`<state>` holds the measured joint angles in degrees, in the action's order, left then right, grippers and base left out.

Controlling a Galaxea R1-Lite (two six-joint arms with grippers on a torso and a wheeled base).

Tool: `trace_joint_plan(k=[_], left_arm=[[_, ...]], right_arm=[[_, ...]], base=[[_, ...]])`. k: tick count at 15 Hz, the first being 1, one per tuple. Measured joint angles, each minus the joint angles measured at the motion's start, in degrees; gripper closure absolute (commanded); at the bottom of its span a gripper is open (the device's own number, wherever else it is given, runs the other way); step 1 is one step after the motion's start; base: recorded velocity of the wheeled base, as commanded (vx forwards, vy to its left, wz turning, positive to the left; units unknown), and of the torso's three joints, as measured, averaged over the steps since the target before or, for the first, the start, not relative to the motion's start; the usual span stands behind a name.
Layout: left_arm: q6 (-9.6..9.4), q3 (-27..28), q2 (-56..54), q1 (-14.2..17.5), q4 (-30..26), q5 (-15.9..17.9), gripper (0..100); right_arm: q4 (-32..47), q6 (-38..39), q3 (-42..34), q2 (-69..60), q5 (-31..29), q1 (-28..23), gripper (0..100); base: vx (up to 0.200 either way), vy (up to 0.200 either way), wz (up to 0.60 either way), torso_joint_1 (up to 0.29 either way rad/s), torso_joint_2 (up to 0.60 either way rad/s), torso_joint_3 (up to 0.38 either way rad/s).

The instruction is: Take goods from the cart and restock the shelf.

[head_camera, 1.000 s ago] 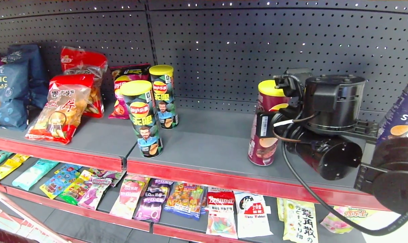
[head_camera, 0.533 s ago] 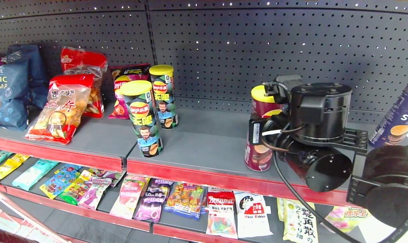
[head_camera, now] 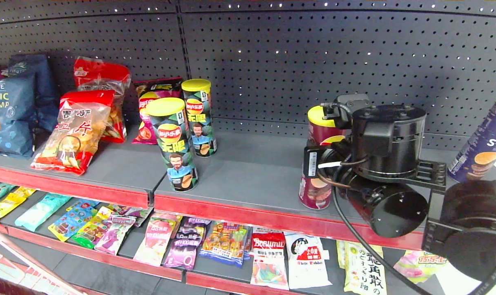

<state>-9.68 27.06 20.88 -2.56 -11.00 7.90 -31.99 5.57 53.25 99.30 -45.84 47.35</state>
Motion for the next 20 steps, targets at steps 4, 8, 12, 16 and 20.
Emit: trace_joint_plan(k=[4, 8, 12, 16, 20], left_arm=[[-0.02, 0.0, 0.0, 0.0, 0.0, 0.0, 100], [-0.06, 0.1, 0.0, 0.0, 0.0, -0.1, 100], [0.00, 0.2, -0.1, 0.0, 0.0, -0.1, 100], [-0.06, 0.2, -0.2, 0.0, 0.0, -0.1, 100], [-0.09, 0.1, -0.2, 0.0, 0.0, -0.1, 100]], right_arm=[[0.0, 1.5, -0.9, -0.2, -0.5, 1.5, 100], [0.1, 1.4, -1.3, -0.3, -1.6, 2.1, 100], [0.1, 1.4, -1.8, -0.3, -2.3, 2.2, 100], [0.2, 1.3, -2.0, -0.2, -2.3, 2.2, 100], [1.0, 1.4, -2.1, -0.1, -2.2, 2.8, 0]], base=[[0.000, 0.000, 0.00, 0.000, 0.00, 0.000], [0.000, 0.000, 0.00, 0.000, 0.00, 0.000], [0.000, 0.000, 0.00, 0.000, 0.00, 0.000], [0.000, 0.000, 0.00, 0.000, 0.00, 0.000], [0.000, 0.000, 0.00, 0.000, 0.00, 0.000]])
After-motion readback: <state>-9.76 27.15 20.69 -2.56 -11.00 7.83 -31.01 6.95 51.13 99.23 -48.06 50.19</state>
